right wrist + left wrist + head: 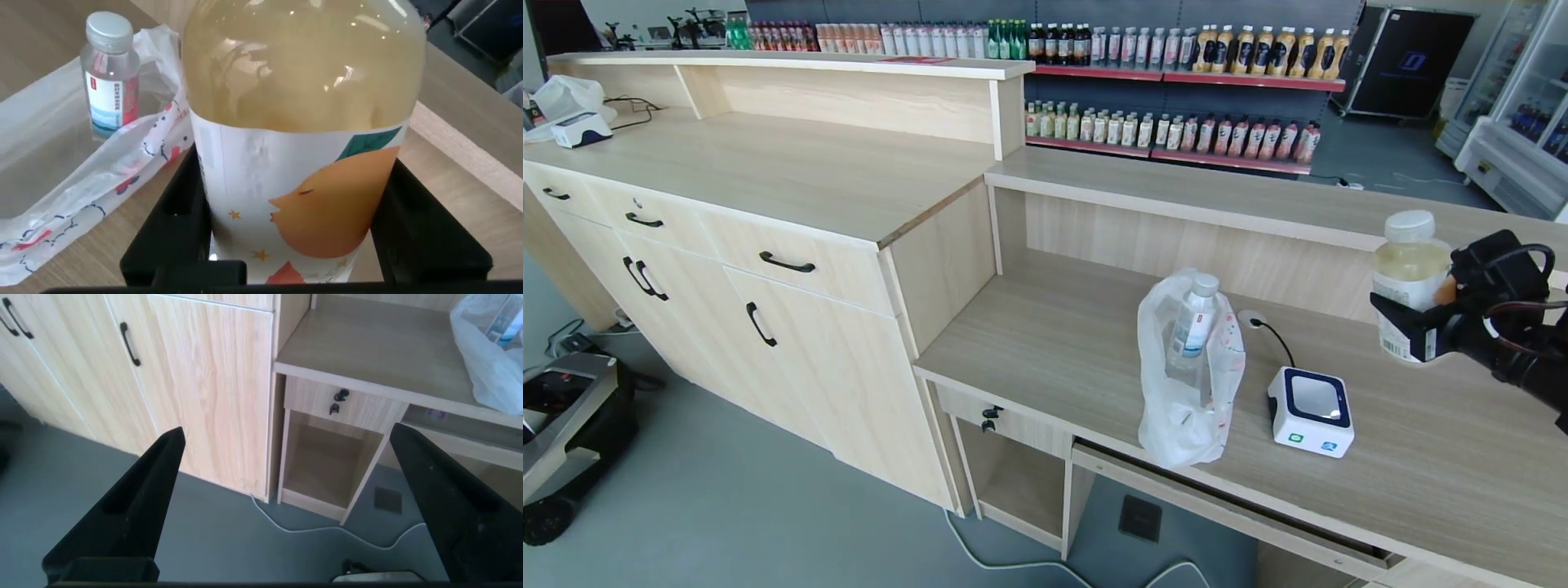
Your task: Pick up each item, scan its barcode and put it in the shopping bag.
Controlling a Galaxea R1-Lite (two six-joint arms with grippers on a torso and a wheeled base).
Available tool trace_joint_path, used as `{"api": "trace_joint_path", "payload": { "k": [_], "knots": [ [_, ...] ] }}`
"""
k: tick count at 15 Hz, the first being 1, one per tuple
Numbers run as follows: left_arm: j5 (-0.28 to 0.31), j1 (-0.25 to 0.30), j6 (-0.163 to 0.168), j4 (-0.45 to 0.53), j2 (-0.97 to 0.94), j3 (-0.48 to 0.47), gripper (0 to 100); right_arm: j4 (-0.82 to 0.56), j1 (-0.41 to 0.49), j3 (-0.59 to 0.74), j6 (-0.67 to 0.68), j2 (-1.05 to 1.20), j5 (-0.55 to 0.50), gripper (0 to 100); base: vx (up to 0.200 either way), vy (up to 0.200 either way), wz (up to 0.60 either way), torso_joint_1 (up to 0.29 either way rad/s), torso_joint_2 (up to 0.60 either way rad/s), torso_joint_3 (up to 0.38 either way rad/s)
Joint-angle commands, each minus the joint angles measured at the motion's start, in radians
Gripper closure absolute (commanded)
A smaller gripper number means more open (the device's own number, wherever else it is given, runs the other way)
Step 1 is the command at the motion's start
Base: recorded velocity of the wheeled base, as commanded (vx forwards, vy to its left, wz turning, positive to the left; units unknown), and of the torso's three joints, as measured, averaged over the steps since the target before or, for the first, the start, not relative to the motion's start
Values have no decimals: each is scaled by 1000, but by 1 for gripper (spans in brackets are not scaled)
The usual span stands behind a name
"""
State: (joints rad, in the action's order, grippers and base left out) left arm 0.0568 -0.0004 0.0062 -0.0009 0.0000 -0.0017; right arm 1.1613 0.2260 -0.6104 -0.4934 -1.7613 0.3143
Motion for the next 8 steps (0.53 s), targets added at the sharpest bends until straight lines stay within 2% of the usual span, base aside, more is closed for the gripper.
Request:
{"api": "trace_joint_path", "payload": {
  "k": [1, 2, 4, 6, 8],
  "knots": [
    [0, 0, 0, -1, 2, 0, 0, -2, 4, 14, -25, 43, -1, 100, 0, 0, 0, 0, 0, 0],
    [0, 0, 0, -1, 2, 0, 0, 0, 4, 14, -37, 42, 2, 100, 0, 0, 0, 0, 0, 0],
    [0, 0, 0, -1, 2, 0, 0, -2, -10, 20, -50, 37, -9, 100, 0, 0, 600, 0, -2, 5],
    [0, 0, 1, -1, 2, 0, 0, -5, -76, 12, 16, 20, -124, 100, 0, 0, 600, 0, 2, 2],
    [0, 0, 0, 1, 2, 0, 0, -3, -135, -2, 33, -1, -170, 100, 0, 0, 600, 2, 5, 0]
  ]
}}
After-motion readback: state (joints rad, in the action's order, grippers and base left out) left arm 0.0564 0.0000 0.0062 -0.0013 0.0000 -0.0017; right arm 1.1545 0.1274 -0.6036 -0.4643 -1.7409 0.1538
